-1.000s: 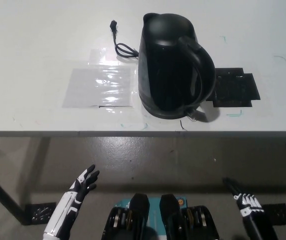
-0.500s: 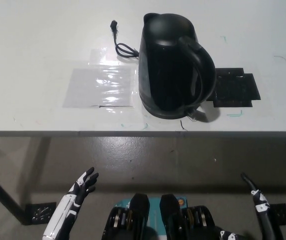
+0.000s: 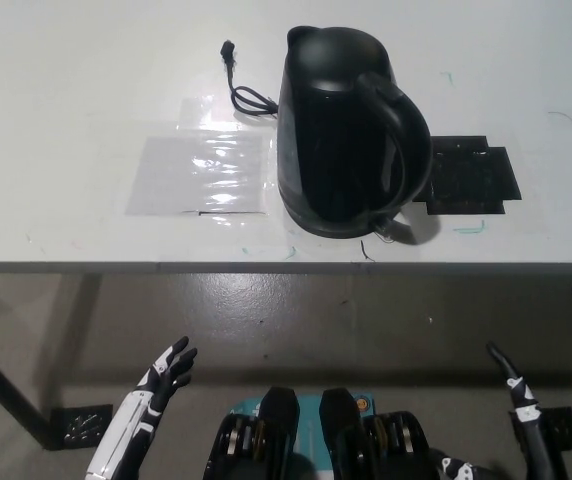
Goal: A kettle is kept at the center of the table close to the robot and the robot uses its right index finger to press downwards on the transparent start boiling button
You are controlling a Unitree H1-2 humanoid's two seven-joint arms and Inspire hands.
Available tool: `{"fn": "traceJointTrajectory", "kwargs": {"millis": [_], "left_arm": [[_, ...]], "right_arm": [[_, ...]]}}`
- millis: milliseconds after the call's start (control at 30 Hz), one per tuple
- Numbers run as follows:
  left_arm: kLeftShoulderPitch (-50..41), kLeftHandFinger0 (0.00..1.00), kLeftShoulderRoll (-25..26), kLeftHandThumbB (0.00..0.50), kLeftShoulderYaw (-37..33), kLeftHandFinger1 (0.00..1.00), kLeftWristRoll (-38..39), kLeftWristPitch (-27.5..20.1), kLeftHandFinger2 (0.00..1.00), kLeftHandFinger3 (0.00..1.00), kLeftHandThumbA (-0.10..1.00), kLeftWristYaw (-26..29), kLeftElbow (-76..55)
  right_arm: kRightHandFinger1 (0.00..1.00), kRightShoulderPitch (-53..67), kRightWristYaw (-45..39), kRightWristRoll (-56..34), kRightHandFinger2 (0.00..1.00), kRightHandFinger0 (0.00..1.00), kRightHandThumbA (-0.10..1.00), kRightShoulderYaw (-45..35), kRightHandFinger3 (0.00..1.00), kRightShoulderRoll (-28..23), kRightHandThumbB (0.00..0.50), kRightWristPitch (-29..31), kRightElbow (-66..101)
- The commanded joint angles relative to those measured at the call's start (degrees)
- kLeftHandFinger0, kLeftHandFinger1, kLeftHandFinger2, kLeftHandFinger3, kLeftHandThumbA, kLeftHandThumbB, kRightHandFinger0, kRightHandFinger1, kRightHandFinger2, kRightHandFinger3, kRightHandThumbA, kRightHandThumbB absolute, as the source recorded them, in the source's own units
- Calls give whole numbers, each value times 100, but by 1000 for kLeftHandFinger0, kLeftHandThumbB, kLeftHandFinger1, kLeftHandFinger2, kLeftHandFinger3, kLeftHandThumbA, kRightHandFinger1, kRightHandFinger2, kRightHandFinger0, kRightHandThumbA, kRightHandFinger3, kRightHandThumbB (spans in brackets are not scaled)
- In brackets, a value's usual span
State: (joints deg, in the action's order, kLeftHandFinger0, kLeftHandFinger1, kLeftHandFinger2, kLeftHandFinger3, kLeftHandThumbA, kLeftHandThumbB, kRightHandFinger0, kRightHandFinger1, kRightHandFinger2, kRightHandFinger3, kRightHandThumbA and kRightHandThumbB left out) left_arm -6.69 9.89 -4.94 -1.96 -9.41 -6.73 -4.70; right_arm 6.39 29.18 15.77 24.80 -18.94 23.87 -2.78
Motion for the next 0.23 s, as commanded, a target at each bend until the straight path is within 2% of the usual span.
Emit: {"fn": "traceJointTrajectory", "kwargs": {"millis": [0,200], "left_arm": [[6,1000,117,312,37,1000,-65,-256,1000,1000,1000,-57,-67],[22,1000,124,313,44,1000,-56,-253,1000,1000,1000,-65,-80]], "right_arm": [[1000,-77,159,-125,1000,1000,1000,44,1000,-98,345,306,74],[1000,-123,180,-109,1000,1000,1000,67,1000,-104,346,306,55]]}}
